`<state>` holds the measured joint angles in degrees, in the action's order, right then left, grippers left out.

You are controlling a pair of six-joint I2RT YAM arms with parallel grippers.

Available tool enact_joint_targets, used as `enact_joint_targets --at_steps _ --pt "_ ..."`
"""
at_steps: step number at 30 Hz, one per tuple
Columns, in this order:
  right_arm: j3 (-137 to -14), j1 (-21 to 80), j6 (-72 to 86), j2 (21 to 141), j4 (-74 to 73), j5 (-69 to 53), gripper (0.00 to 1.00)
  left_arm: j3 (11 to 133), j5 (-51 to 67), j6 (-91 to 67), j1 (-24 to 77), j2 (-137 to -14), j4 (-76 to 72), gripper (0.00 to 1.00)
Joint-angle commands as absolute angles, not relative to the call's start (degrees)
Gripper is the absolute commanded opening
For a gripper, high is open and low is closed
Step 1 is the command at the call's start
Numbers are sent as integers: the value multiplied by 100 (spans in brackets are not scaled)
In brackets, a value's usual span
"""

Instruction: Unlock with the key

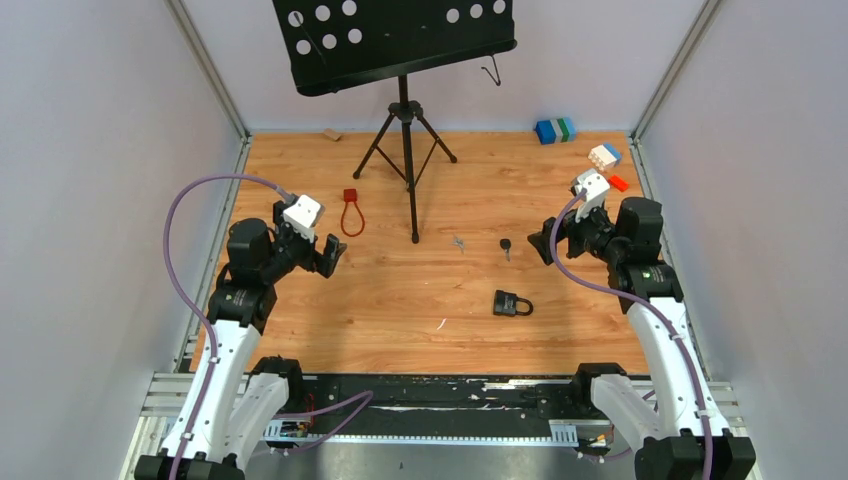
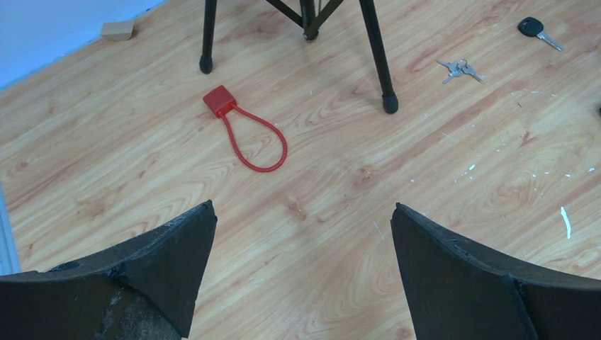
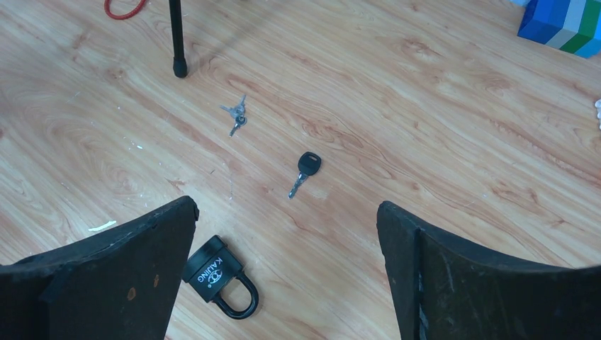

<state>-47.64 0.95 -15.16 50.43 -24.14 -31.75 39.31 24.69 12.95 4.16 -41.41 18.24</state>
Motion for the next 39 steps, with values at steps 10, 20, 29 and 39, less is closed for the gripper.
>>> enact_joint_targets --at_steps 10,20,29,39 --pt "-4795 122 -1804 4785 -2494 -3505 100 3924 2412 1296 442 -4021 1758 100" --pt "-4898 941 -2414 5392 -2615 -3153 100 4080 2556 1475 445 -4062 1973 100" --pt "-6127 2103 -2634 8105 -2373 -2154 86 4056 2807 1683 439 -4094 2111 100" --pt "-7583 2267 -2836 10350 -2746 -2188 63 4051 2860 1717 440 -4371 2088 100"
